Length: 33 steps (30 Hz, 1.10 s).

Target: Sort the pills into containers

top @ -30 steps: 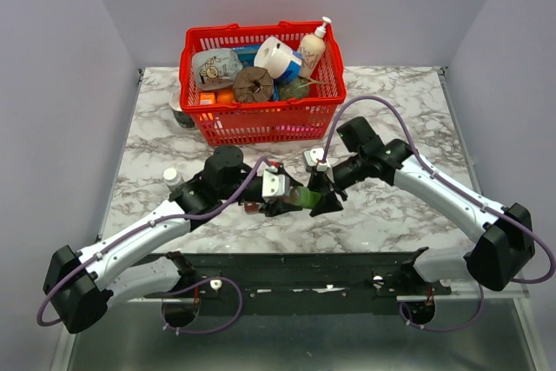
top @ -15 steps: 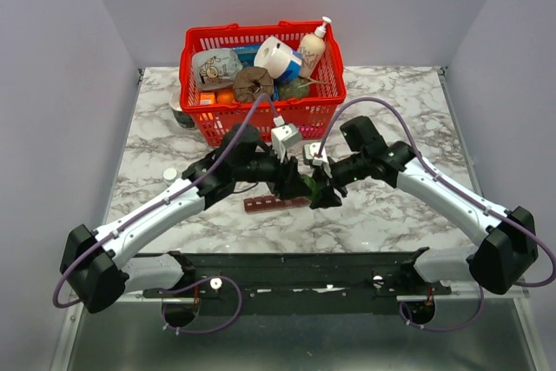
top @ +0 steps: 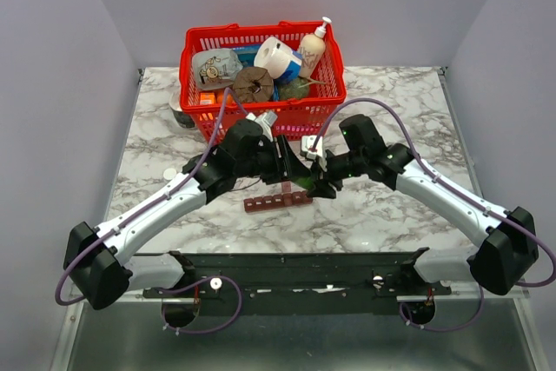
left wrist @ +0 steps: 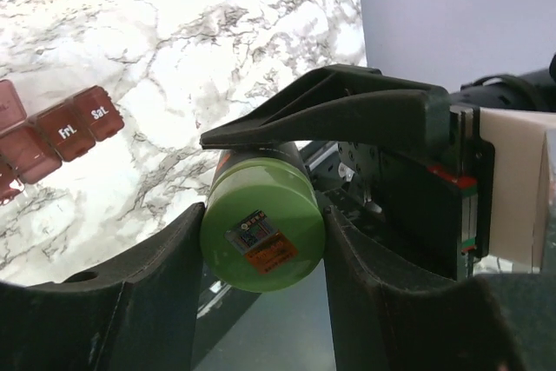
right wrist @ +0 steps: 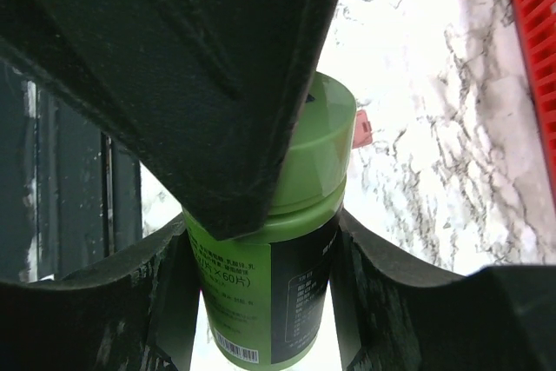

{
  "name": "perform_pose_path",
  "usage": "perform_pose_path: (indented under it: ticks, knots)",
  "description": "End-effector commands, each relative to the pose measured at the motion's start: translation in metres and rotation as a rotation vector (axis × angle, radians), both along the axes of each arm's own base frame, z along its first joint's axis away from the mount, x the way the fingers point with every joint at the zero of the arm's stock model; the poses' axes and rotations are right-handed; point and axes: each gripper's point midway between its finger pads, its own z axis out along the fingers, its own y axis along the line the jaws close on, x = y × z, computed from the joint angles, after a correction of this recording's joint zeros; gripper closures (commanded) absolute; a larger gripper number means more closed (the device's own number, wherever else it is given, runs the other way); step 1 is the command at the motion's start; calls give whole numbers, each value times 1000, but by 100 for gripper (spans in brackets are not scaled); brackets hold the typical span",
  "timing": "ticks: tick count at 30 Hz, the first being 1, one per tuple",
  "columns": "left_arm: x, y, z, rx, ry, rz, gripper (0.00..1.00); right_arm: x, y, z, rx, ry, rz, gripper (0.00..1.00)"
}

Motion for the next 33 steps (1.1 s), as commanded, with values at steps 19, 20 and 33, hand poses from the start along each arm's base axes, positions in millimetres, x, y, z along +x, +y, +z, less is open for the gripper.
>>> perform_pose_path:
  ticks: [19,20,33]
  knots:
    - [16,28,17,-125,146,143,100,-8,5,19,102,22,58,97]
    - [10,25,13,-153,184,117,100,-8,5,19,103,22,63,97]
    - [-2,10,58,-419,74,-70,9,-16,7,18,122,50,96,97]
